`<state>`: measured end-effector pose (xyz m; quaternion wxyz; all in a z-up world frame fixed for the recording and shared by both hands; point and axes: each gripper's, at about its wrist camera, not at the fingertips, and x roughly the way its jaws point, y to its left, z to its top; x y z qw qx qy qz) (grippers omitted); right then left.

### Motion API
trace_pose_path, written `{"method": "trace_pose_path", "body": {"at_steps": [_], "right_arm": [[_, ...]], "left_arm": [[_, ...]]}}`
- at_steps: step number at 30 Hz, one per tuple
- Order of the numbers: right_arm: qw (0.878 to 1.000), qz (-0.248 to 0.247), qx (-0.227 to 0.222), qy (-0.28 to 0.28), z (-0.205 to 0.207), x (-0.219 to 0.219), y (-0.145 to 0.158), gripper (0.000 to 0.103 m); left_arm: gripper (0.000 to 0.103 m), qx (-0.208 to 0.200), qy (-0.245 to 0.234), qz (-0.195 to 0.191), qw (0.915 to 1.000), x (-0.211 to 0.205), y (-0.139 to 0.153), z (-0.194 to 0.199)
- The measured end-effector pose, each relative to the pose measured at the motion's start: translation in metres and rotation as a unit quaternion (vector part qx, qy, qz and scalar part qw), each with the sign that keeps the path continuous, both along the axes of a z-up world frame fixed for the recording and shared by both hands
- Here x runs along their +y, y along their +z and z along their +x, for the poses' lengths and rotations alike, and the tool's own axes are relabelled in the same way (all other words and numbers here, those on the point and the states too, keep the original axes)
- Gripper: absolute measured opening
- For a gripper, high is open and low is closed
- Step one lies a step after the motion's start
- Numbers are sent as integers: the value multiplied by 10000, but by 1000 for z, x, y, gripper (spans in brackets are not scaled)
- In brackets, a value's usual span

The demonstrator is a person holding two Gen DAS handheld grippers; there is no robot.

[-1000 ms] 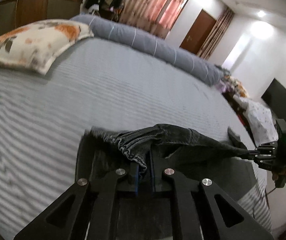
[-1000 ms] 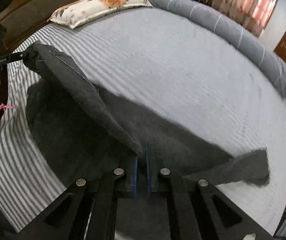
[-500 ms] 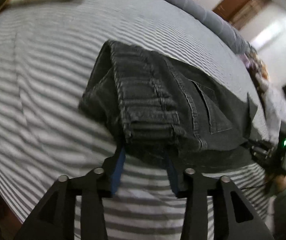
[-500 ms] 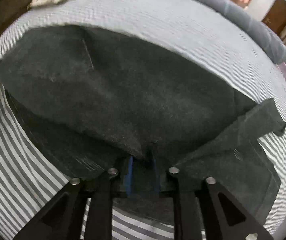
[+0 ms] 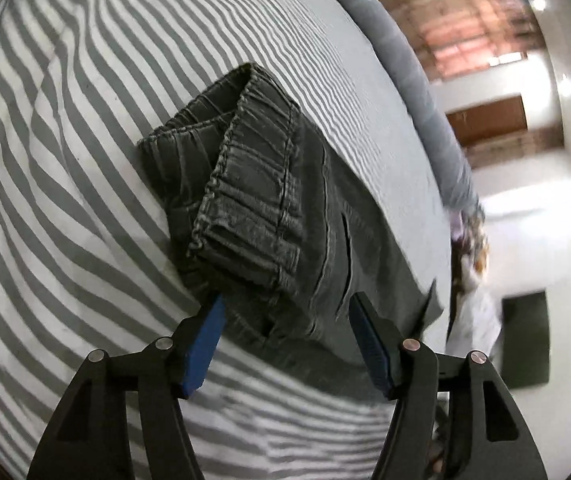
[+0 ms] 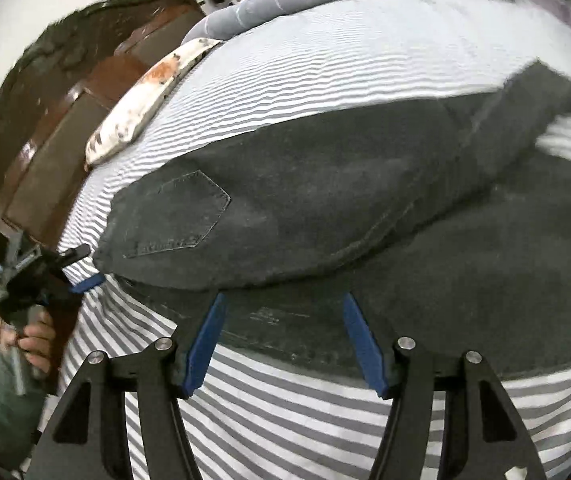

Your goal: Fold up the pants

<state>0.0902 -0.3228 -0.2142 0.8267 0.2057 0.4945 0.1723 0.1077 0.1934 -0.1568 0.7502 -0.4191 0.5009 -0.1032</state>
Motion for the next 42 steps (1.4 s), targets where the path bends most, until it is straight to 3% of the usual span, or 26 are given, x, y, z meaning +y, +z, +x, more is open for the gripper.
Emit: {"method": "trace_pose_path", "body": {"at_steps": [6, 14, 18, 22, 26, 31, 34, 42], "right_arm": [[9979, 424, 333, -356, 3, -19, -21, 60], [9894, 648, 822, -1002, 20, -32, -39, 59], [9852, 560, 980, -1292, 31, -33, -51, 53], [9812, 379, 967, -1626, 42, -40, -47, 46], [9773, 26, 1115, -1799, 56, -42, -46, 39], [9746, -166, 1157, -1913, 55, -46, -44, 11], [9758, -166, 1079, -1893, 49, -47, -42, 7], [9794, -34, 776, -1862, 28, -46, -15, 5]], "left_arm": [[64, 149, 573, -335, 9977, 7, -8, 10], [64, 159, 555, -132, 9982, 4, -10, 15], [62, 142, 576, -122, 9982, 5, -8, 21], [54, 77, 571, -19, 9983, 5, -7, 22], [39, 40, 601, 65, 9982, 4, -4, 22], [23, 30, 566, 164, 9983, 7, -5, 25], [15, -71, 593, 134, 9981, 7, -1, 27], [12, -292, 327, 329, 9985, 13, 26, 46]]}}
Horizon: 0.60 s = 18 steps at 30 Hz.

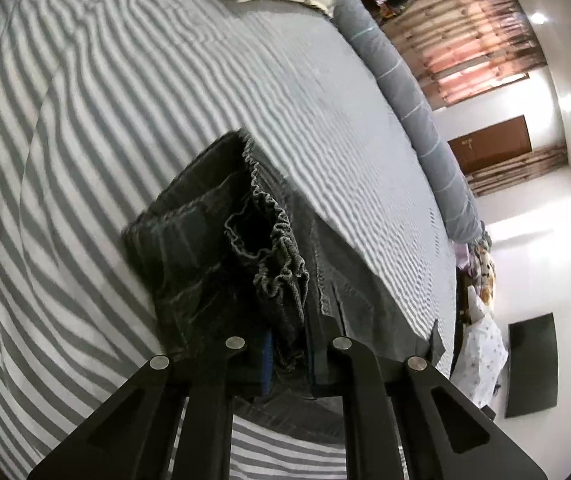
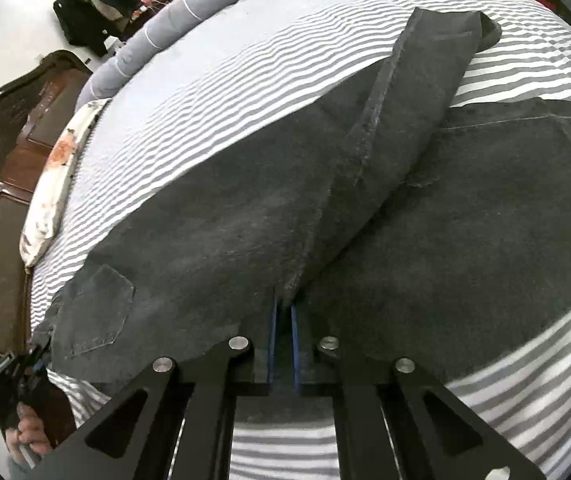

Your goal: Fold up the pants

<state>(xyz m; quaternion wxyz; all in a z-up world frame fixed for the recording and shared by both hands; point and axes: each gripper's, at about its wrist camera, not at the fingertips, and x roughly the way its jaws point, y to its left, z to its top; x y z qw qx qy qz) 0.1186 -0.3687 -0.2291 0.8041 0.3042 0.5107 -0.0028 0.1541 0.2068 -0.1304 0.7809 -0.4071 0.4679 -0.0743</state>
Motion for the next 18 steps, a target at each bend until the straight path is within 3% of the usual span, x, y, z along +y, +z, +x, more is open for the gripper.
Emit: {"method": "trace_pose_path", "body": {"at_steps": [7, 18], "right_arm": [[9999, 117, -91, 80, -27, 22, 12, 5], [9981, 322, 431, 299, -50, 44, -29, 5]], "left_arm": [[12, -74, -442, 562, 9974, 9, 17, 23], [12, 420, -565, 1180, 9905, 16, -26, 17]]}}
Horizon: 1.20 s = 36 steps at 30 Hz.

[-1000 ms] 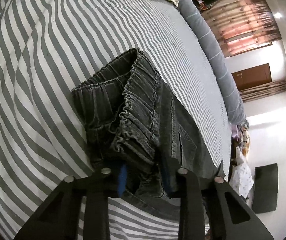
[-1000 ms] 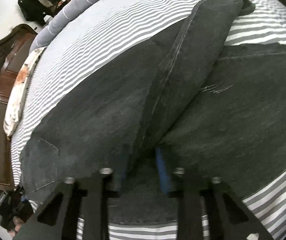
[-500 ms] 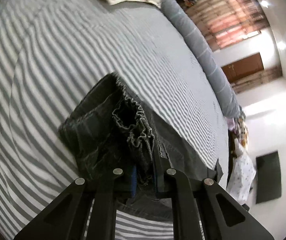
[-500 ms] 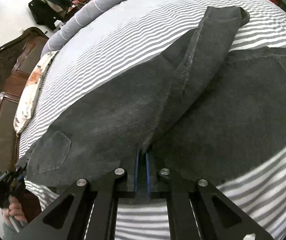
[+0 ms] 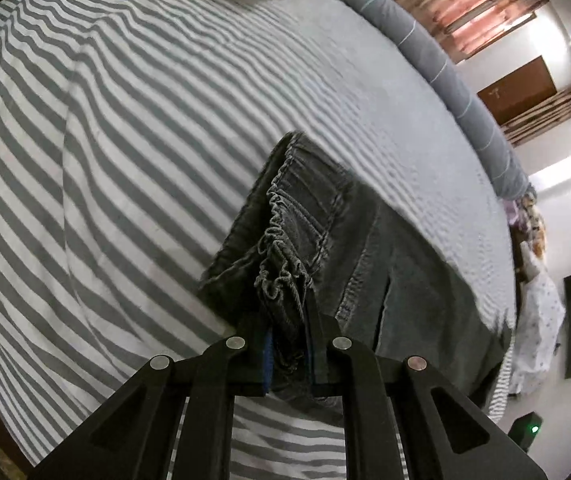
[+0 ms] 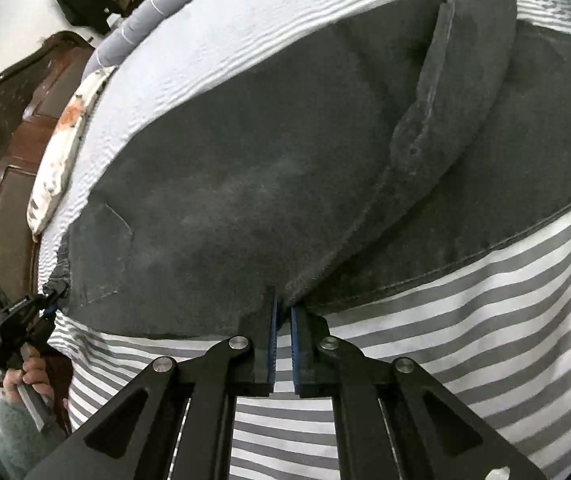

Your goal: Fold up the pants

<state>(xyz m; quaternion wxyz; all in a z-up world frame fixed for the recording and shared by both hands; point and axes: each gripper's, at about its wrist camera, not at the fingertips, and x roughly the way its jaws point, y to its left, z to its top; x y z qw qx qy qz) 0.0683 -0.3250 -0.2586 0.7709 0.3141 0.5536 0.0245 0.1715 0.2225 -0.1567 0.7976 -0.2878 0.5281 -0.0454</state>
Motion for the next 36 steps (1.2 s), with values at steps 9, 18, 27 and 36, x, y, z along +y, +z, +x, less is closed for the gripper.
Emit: {"method": "trace_pose_path", "body": {"at_steps": [9, 18, 27, 36], "right_arm": [[9999, -5, 146, 73, 5, 2, -13, 23], [9998, 165, -46, -78, -6, -26, -3, 40], [9967, 453, -130, -666, -25, -78, 7, 40], [9960, 420, -335, -720, -25, -106, 30, 40]], "left_arm": [[17, 4, -86, 324, 9994, -10, 1, -2], [27, -495, -121, 1042, 9933, -31, 37, -30], [33, -1239, -1384, 1011, 9774, -113, 80, -66], [37, -1403, -2983, 794, 9408, -256, 67, -89]]}}
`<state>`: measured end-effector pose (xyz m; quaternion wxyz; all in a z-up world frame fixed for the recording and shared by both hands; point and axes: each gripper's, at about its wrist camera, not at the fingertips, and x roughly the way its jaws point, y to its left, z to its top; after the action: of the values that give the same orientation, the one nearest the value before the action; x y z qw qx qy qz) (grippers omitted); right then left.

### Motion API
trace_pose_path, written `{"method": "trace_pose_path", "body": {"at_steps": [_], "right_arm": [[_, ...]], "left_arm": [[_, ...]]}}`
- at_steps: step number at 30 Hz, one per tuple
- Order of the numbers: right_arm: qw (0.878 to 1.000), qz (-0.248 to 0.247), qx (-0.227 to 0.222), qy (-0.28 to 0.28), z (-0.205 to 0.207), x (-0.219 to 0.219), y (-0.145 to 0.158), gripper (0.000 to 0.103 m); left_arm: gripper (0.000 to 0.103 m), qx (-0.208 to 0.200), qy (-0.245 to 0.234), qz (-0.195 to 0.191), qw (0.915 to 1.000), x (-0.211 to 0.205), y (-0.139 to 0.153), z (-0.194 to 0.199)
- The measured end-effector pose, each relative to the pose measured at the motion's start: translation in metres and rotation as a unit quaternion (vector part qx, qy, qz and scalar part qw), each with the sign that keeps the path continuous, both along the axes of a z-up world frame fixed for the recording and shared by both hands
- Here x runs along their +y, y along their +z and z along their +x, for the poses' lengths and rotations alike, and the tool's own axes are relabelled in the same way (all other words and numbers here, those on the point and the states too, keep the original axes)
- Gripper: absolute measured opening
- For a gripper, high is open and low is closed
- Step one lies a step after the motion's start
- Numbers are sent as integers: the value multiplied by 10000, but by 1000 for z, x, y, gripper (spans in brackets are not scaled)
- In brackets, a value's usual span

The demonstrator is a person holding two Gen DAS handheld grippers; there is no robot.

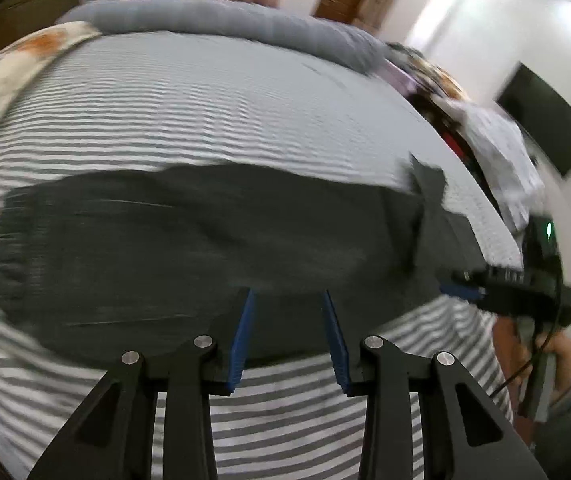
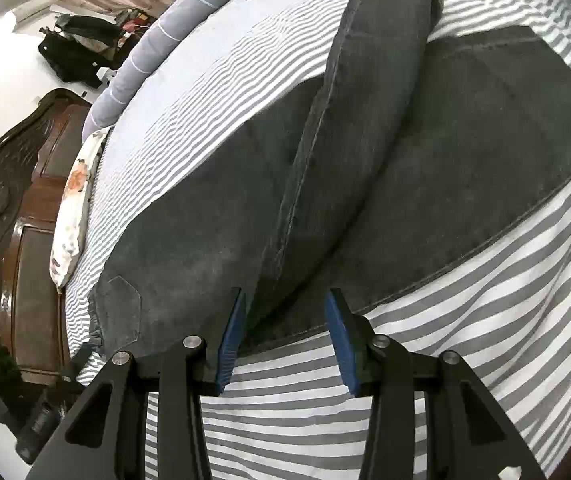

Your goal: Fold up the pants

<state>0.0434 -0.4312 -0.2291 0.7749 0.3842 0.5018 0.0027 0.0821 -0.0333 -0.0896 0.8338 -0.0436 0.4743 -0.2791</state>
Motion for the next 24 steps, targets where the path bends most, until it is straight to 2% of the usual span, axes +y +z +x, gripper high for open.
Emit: {"method": "trace_pose_path", "body": {"at_steps": [4, 9, 14, 19, 21, 23, 24], "right_arm": [[9997, -150, 75, 177, 7, -8, 7, 40], [9982, -412, 127, 421, 19, -27, 18, 40], [9958, -763, 175, 470, 40, -49, 24, 40], [9889, -1361, 396, 452, 85, -75, 27, 40], [9861, -1511, 497, 473, 108, -87, 27, 40], [9821, -1704, 639, 487, 131, -96, 25, 40], [9794, -1819, 717, 497, 147, -100, 25, 40]], "left_arm": [[37, -18, -522, 190, 9985, -58, -23, -10], [37, -208, -1141, 618, 9913, -112, -45, -24], [37, -276, -1328, 783, 9877, -140, -62, -18], [35, -250, -1420, 825, 9861, -158, -76, -10], [28, -248, -1507, 715, 9857, -163, -79, -9], [9, -292, -1568, 756, 9843, -167, -81, -8], [8, -318, -1594, 739, 9839, -168, -82, -8]]}}
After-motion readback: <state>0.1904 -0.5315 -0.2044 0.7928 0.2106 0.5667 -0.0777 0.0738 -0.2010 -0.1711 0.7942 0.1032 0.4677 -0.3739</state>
